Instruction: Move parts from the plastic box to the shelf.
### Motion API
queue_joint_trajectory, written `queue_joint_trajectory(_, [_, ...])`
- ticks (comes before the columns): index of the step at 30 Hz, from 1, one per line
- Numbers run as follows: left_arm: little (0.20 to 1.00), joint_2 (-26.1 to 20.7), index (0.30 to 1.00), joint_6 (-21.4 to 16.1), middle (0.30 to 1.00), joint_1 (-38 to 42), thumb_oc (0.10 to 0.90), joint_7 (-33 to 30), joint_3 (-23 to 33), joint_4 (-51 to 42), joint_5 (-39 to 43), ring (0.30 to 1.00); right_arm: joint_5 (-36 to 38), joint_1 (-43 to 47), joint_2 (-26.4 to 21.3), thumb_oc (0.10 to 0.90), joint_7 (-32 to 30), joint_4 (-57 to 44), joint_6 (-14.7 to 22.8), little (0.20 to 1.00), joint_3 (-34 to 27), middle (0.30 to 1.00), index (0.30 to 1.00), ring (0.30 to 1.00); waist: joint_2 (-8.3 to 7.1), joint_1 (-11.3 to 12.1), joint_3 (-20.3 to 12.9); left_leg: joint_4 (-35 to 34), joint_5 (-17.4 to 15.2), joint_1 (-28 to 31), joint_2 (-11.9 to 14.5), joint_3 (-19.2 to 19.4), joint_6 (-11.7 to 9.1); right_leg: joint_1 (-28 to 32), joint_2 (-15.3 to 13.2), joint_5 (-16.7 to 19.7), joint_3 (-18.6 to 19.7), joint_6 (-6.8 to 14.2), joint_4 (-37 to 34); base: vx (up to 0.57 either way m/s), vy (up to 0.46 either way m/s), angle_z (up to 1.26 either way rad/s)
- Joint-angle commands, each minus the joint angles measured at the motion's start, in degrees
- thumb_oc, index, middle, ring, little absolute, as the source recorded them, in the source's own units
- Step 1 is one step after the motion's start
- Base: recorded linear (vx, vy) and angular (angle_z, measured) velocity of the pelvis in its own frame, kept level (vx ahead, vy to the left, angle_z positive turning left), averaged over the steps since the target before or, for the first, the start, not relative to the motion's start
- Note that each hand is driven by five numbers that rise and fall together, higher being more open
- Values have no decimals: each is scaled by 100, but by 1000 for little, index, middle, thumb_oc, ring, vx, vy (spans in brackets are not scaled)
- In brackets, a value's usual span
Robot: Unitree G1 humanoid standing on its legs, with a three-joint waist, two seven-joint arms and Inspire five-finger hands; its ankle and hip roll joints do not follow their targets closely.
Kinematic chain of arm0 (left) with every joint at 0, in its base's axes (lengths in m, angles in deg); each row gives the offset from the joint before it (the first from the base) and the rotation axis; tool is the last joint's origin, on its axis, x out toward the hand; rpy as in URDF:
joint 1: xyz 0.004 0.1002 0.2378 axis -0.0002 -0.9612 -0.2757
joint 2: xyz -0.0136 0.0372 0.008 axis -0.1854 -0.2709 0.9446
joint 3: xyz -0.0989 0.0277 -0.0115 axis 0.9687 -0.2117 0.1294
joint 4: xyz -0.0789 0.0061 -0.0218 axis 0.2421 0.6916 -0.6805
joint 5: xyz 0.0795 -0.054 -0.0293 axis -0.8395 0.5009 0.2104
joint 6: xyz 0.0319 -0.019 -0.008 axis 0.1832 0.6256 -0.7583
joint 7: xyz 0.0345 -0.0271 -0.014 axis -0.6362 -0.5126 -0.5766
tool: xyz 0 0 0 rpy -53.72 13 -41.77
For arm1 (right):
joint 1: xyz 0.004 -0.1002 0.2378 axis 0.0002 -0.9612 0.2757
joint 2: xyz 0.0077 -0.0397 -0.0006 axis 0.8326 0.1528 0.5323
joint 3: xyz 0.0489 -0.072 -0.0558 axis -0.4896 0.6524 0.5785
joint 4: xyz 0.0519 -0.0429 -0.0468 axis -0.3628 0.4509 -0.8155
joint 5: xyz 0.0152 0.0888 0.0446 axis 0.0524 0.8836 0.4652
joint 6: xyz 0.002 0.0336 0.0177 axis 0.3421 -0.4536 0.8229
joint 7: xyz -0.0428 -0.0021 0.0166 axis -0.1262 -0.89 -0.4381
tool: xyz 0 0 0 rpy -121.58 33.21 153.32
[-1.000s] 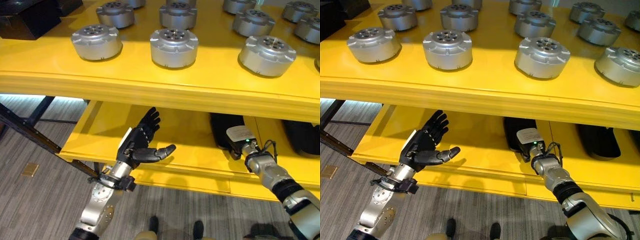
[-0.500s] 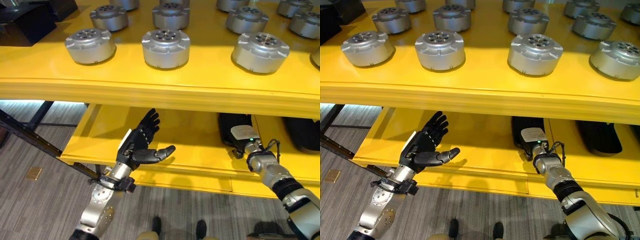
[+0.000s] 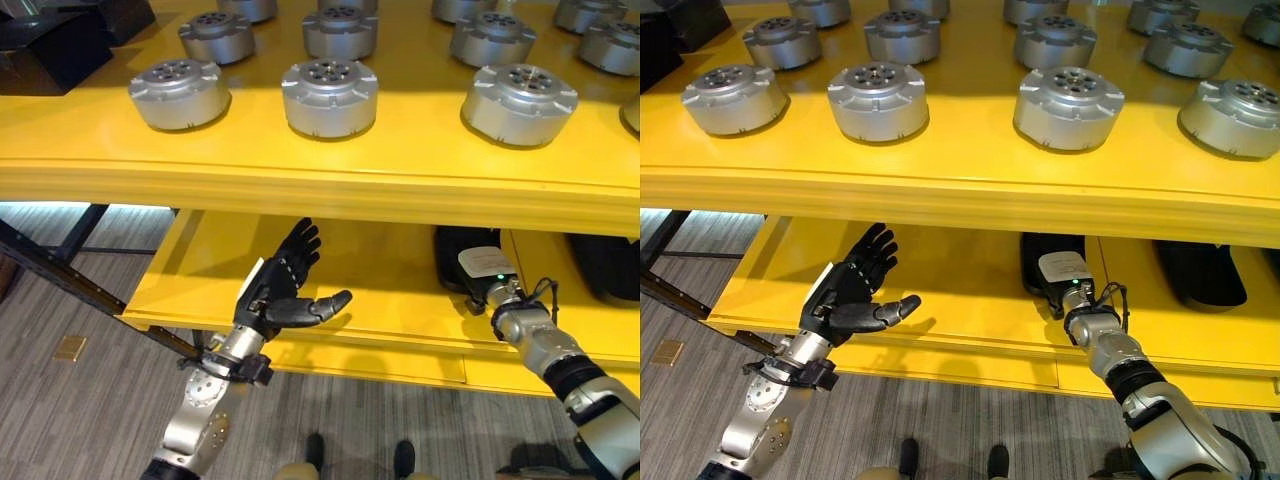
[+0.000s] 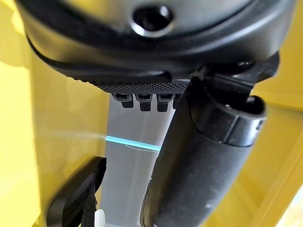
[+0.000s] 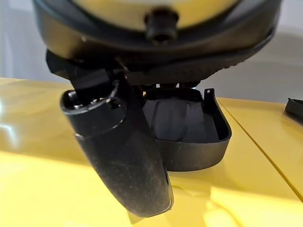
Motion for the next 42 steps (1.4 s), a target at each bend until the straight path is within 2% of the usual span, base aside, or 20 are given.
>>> queue_joint_trajectory(1, [1000,-10,1000,-828,1000,321,900,41,-102,-738,126,1000,-90,644,-239,900,-637,-491,-71,1000,-7,1000,1000,1000,-86,18,-305,-49,-93,173,405,183,-198,104,-262,-71,-106,116,114,0,0,0])
queue_joint_trajectory(5, [1000,-33,1000,-837,1000,291,900,67,-90,-746,156,1000,-222,554,-216,900,-607,-621,-243,1000,-109,1000,1000,1000,-92,-6,-315,-49,-110,191,395,194,-191,132,-265,-69,-88,123,96,0,0,0])
queue_joint_trajectory(7, [1000,-40,1000,-843,1000,259,900,46,-80,-792,156,1000,-338,474,-214,900,-453,-628,-558,1000,-100,1000,1000,1000,-92,-15,-322,-49,-118,198,389,190,-186,141,-264,-68,-73,125,86,0,0,0])
queue_joint_trajectory(8, [1000,-42,1000,-843,1000,256,900,41,-82,-797,157,1000,-343,469,-212,900,-432,-624,-569,1000,-101,1000,1000,1000,-92,-16,-324,-49,-119,197,389,189,-186,140,-264,-68,-72,125,84,0,0,0])
queue_joint_trajectory(13, [1000,-34,1000,-804,1000,244,900,31,-44,-832,153,1000,-297,402,-154,900,334,-431,-1075,1000,31,1000,1000,1000,-117,-11,-324,-49,-124,219,391,194,-190,175,-266,-51,-62,134,53,0,0,0])
queue_joint_trajectory(21, [1000,7,1000,-695,1000,262,900,78,-3,-861,134,1000,-340,394,-19,900,613,35,-1201,1000,99,1000,1000,1000,-142,8,-314,-49,-112,239,401,215,-192,196,-259,-28,-61,131,46,0,0,0])
queue_joint_trajectory(28, [1000,27,1000,-646,1000,286,900,75,23,-904,143,1000,-480,360,84,900,1020,236,-1460,1000,93,1000,1000,1000,-153,1,-323,-49,-109,205,403,246,-200,172,-255,-24,-60,135,30,0,0,0])
queue_joint_trajectory(35, [1000,14,1000,-607,1000,338,900,32,11,-924,140,1000,-572,383,93,900,923,442,-1502,1000,104,1000,1000,1000,-150,3,-303,-49,-95,191,411,258,-197,154,-250,-21,-64,133,43,0,0,0])
queue_joint_trajectory(42, [1000,5,1000,-638,1000,331,900,27,-35,-953,153,1000,-790,345,75,900,508,427,-1678,1000,76,1000,1000,1000,-129,-18,-300,-49,-91,186,412,273,-193,147,-248,-24,-52,137,45,-3,2,-2])
